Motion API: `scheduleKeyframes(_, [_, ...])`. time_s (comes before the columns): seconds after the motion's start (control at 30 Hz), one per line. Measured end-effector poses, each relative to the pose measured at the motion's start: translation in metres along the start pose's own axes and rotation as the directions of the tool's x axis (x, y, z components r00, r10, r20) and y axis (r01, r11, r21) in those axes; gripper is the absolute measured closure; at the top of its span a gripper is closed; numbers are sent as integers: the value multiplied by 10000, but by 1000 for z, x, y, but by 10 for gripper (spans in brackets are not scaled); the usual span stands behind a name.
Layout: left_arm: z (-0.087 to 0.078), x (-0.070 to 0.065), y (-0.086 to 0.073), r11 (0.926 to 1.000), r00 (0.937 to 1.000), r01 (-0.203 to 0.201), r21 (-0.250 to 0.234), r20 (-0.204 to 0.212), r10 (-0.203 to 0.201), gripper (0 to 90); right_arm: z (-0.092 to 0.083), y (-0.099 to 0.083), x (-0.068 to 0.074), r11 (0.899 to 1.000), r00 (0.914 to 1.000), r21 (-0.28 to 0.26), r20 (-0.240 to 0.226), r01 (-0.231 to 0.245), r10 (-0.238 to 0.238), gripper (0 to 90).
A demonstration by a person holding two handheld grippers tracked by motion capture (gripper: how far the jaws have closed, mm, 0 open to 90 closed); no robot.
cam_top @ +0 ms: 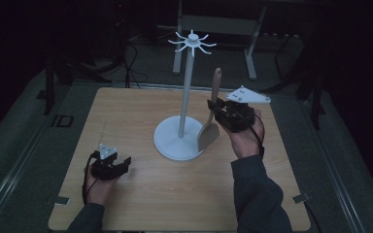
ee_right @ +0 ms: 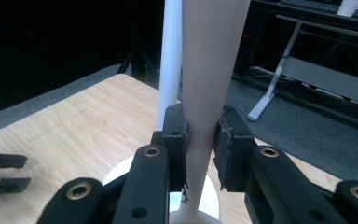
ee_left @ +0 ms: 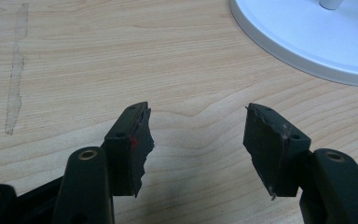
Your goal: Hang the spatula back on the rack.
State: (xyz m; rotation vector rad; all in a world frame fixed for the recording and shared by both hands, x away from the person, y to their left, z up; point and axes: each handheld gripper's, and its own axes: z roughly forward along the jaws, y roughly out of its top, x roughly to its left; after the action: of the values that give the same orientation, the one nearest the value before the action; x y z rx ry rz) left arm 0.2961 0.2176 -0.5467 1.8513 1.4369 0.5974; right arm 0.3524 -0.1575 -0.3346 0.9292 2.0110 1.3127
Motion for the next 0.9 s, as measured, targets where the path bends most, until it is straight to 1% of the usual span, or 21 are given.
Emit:
scheduleKeyframes(0.27, [0, 1, 0, 10000, 10000, 24, -11, 2, -24, 414, 5, 18, -5, 9999, 9998, -87, -189, -64, 62, 755])
scheduleKeyframes(0.37, [0, 1, 0, 10000, 10000, 2, -14, -1, -2, 414, 8, 23, -7, 9999, 9996, 22, -228, -139, 139, 755])
scheduleKeyframes(0.47, [0, 1, 0, 10000, 10000, 26, -23, -8, -26, 414, 10, 27, -8, 9998, 9993, 13, -309, -202, 203, 755])
scheduleKeyframes(0.53, [0, 1, 0, 10000, 10000, 5, -14, -7, -5, 414, 12, 29, -8, 9996, 9992, 65, -298, -278, 280, 755])
scheduleKeyframes(0.8, [0, 1, 0, 10000, 10000, 11, -16, -12, -11, 414, 22, 35, -9, 9990, 9993, 381, -284, -213, 224, 754])
scheduleKeyframes(0.9, [-1, 1, 0, 10000, 10000, 32, -18, -18, -32, 414, 25, 37, -9, 9987, 9991, 434, -335, -264, 278, 754])
